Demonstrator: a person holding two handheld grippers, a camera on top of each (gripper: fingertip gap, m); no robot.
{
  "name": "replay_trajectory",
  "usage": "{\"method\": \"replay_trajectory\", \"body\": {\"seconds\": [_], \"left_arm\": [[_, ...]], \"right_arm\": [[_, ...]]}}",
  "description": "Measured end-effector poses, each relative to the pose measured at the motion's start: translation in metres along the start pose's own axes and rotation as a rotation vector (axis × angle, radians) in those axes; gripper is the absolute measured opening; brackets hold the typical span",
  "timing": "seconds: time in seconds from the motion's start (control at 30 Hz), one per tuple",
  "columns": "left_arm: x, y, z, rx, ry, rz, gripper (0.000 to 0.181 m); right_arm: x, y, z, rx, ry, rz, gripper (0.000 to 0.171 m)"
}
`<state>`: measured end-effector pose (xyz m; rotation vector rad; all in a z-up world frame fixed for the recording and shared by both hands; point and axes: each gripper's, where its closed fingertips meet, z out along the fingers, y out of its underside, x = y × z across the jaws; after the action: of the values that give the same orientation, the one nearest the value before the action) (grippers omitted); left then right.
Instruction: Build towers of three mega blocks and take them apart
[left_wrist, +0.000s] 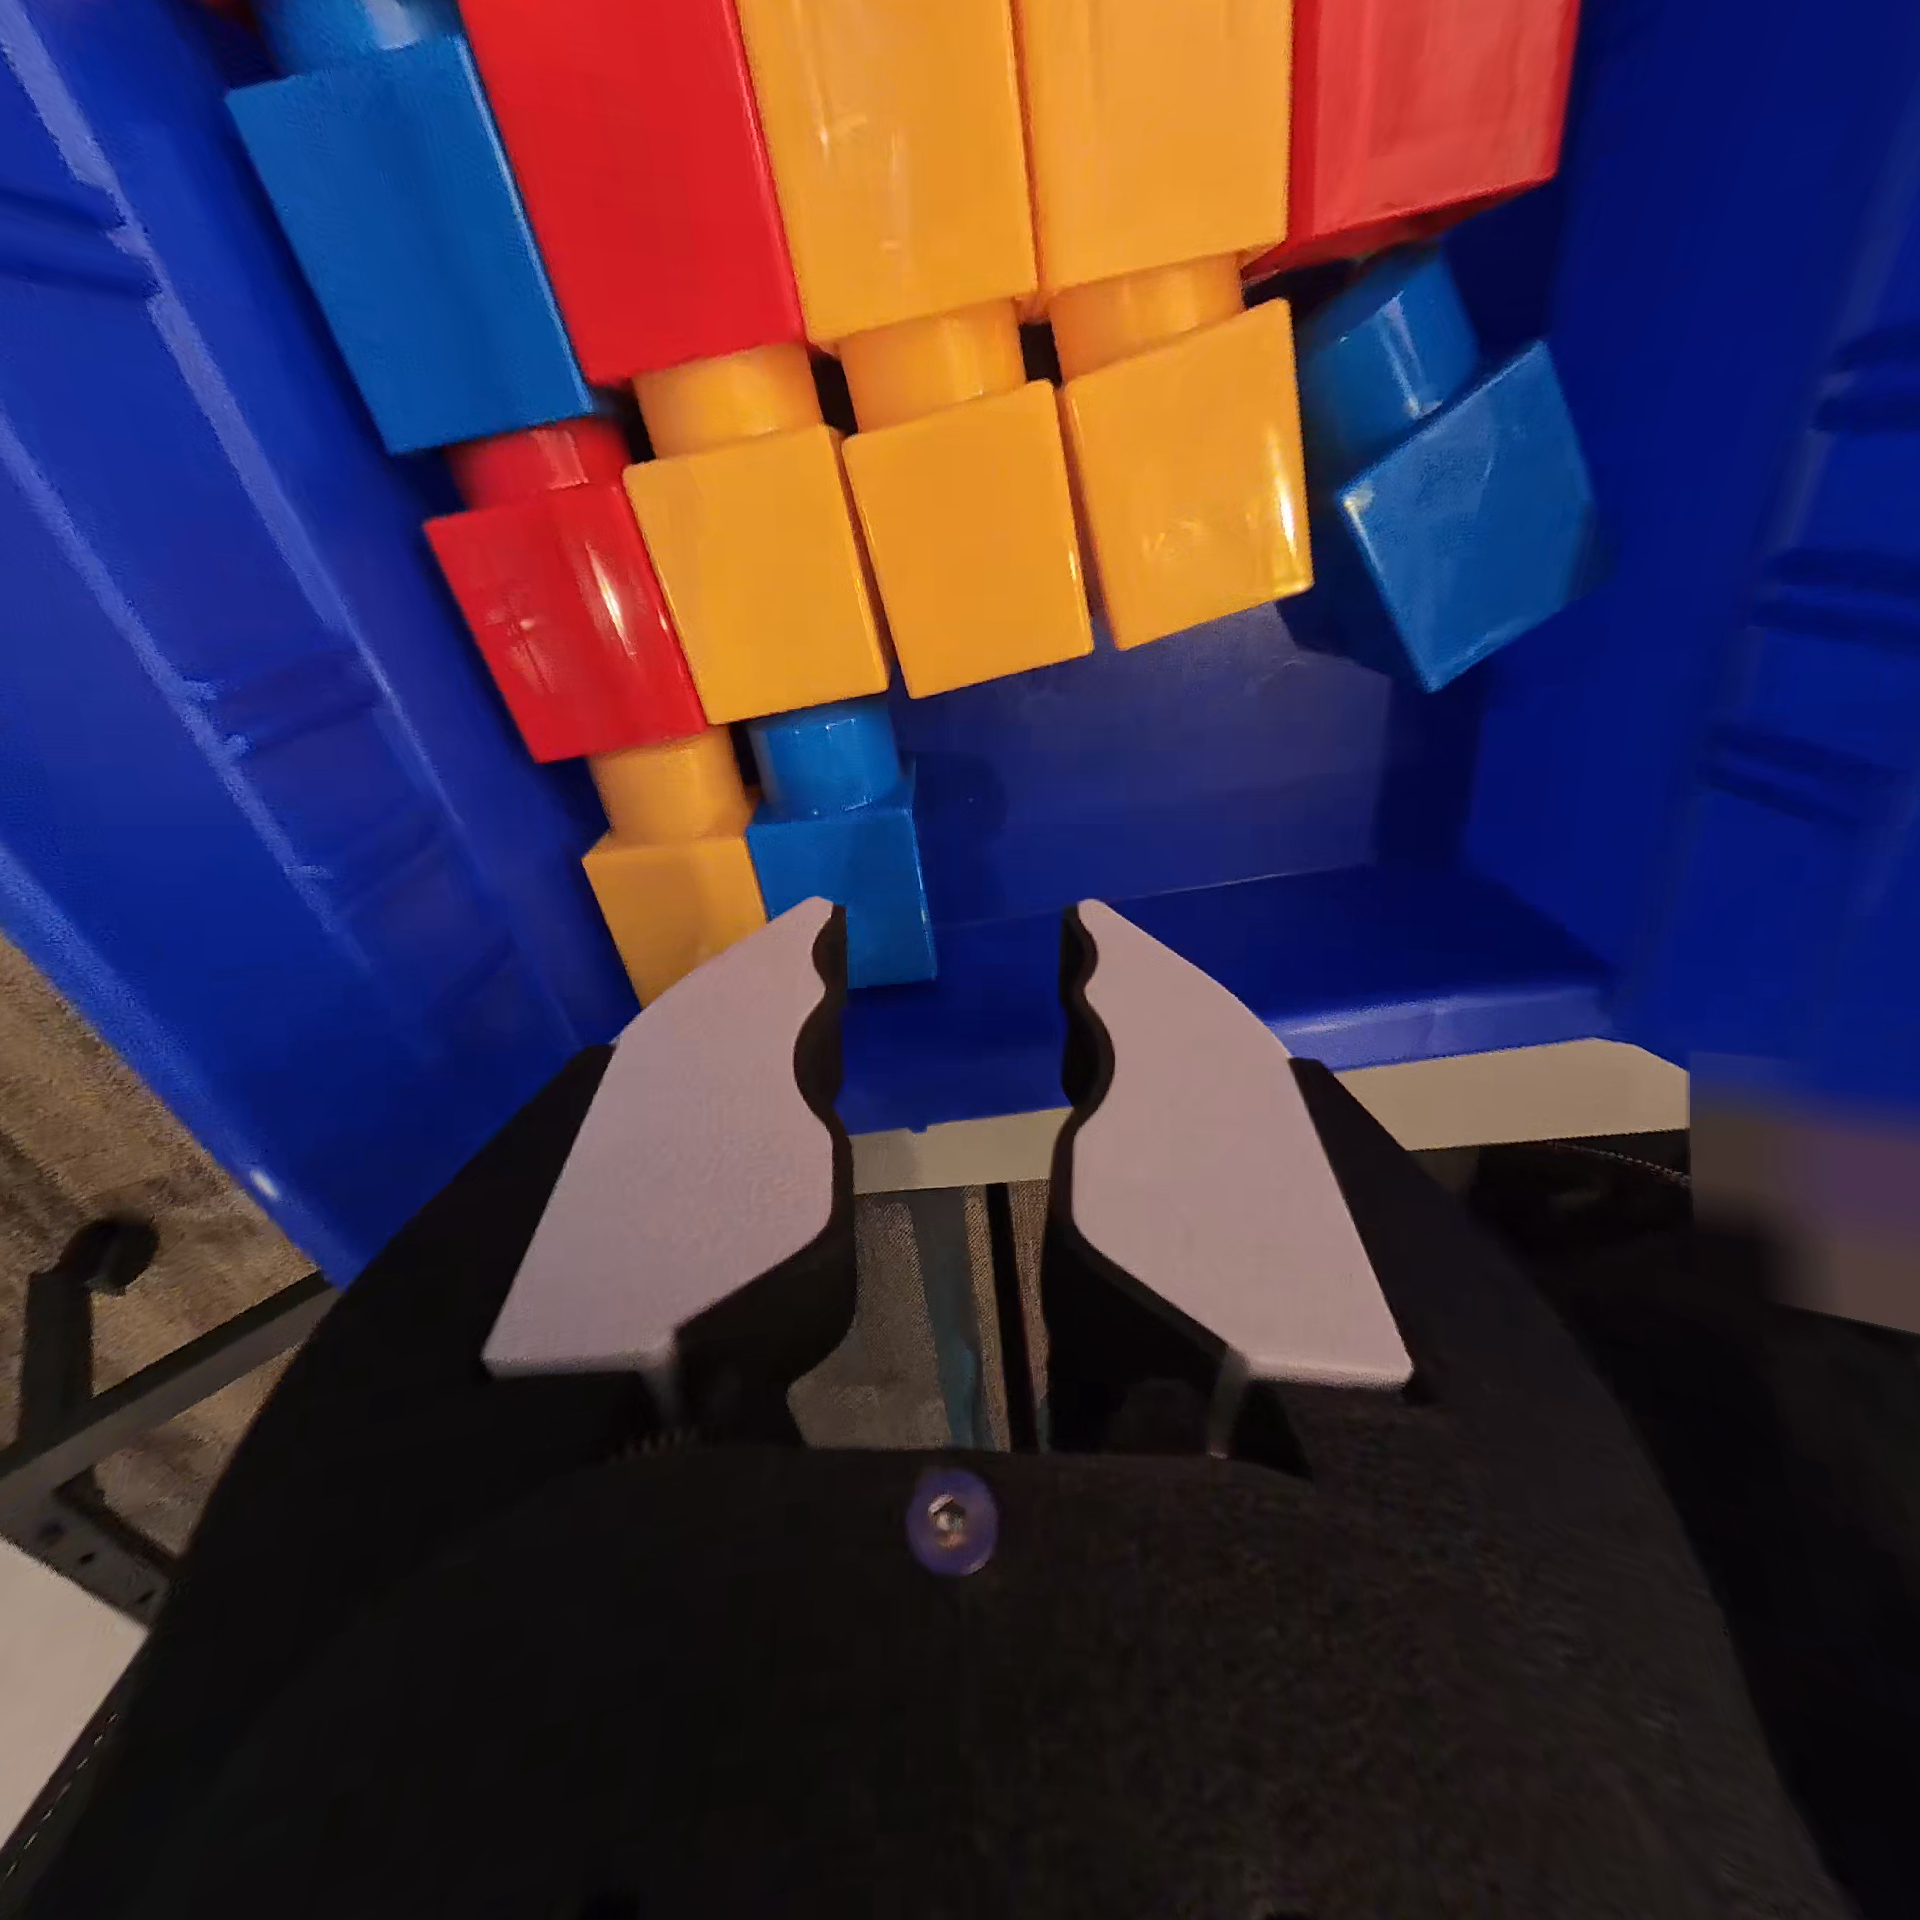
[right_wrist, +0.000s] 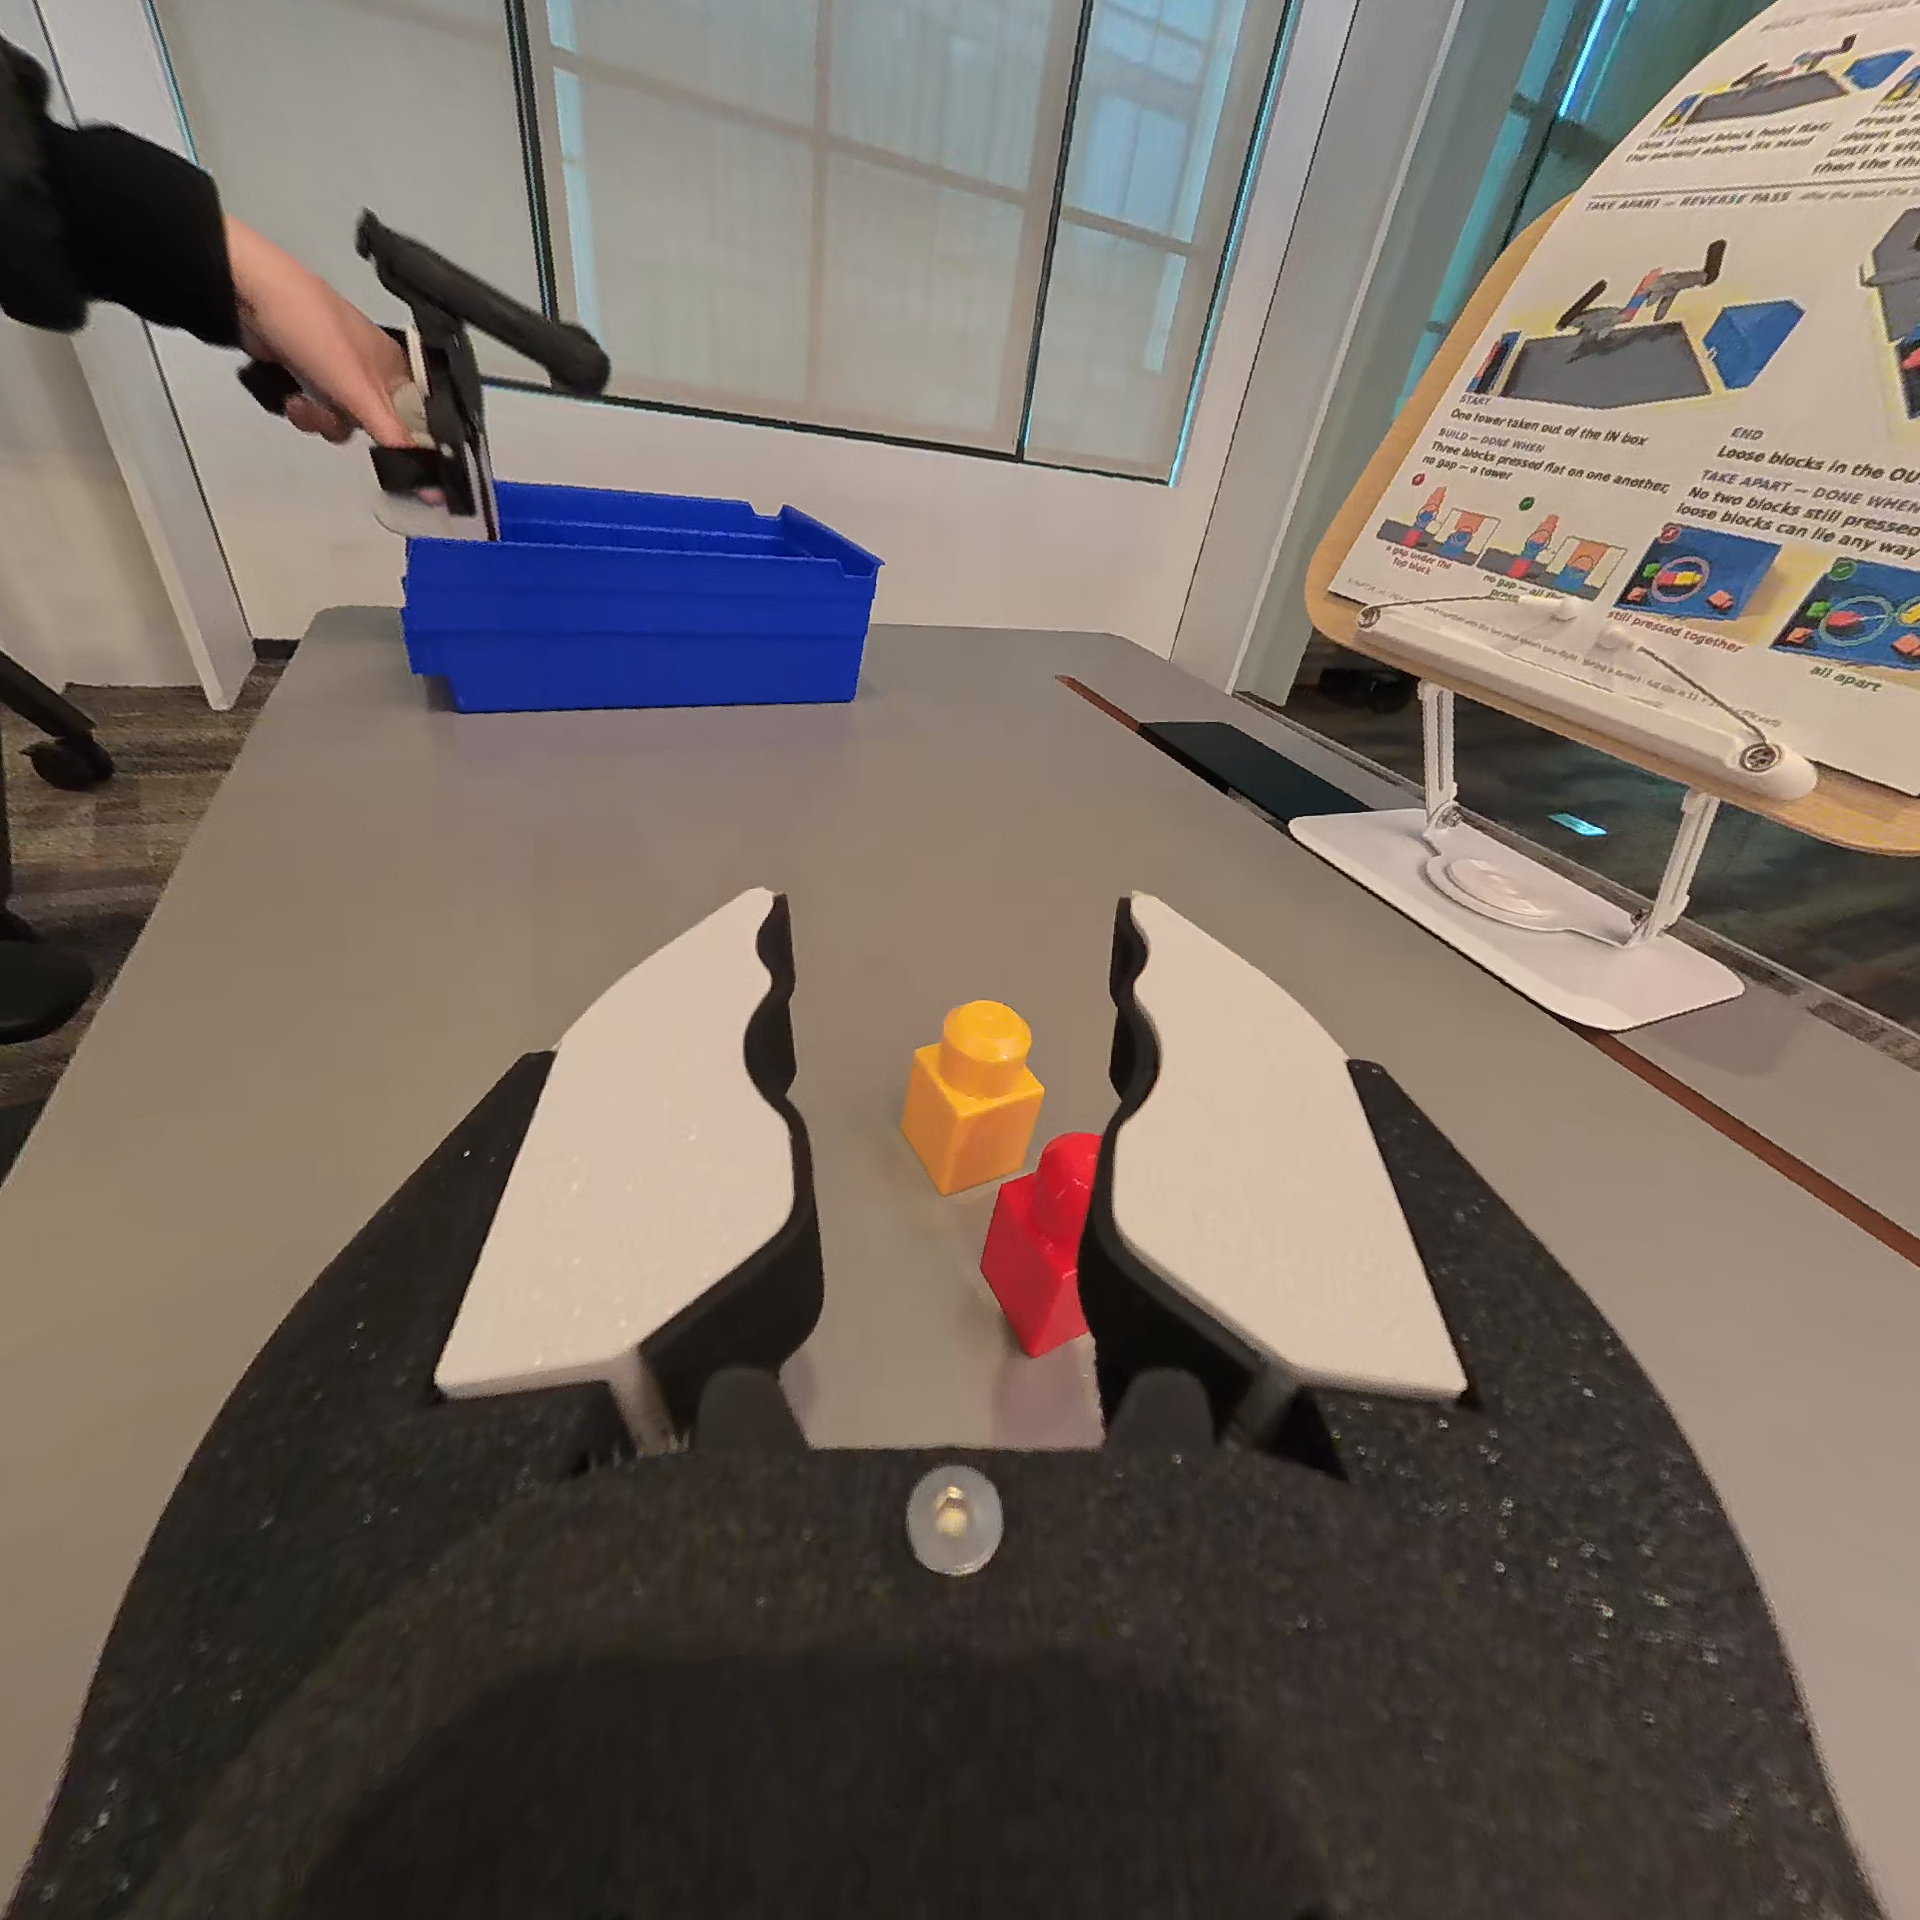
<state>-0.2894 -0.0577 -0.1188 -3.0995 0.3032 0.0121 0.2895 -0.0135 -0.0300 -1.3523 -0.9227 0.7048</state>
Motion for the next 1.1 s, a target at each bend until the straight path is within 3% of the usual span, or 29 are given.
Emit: {"method": "replay_trajectory", "body": {"seconds": [0.3,0.7,1.1], "left_arm": [[-0.014,-0.003,0.013,0.002,-0.148,0.064,0.040],[-0.002,-0.006,0.011,0.044,-0.080,0.043,0.037],[-0.002,0.000,0.026,-0.038,-0.087,0.064,0.037]], "right_arm": [[0.006,-0.006,-0.013,0.063,0.010,0.026,0.057],[0.008,-0.009,-0.016,0.087,0.014,0.040,0.056],[0.009,-0.010,-0.018,0.094,0.017,0.044,0.056]]}}
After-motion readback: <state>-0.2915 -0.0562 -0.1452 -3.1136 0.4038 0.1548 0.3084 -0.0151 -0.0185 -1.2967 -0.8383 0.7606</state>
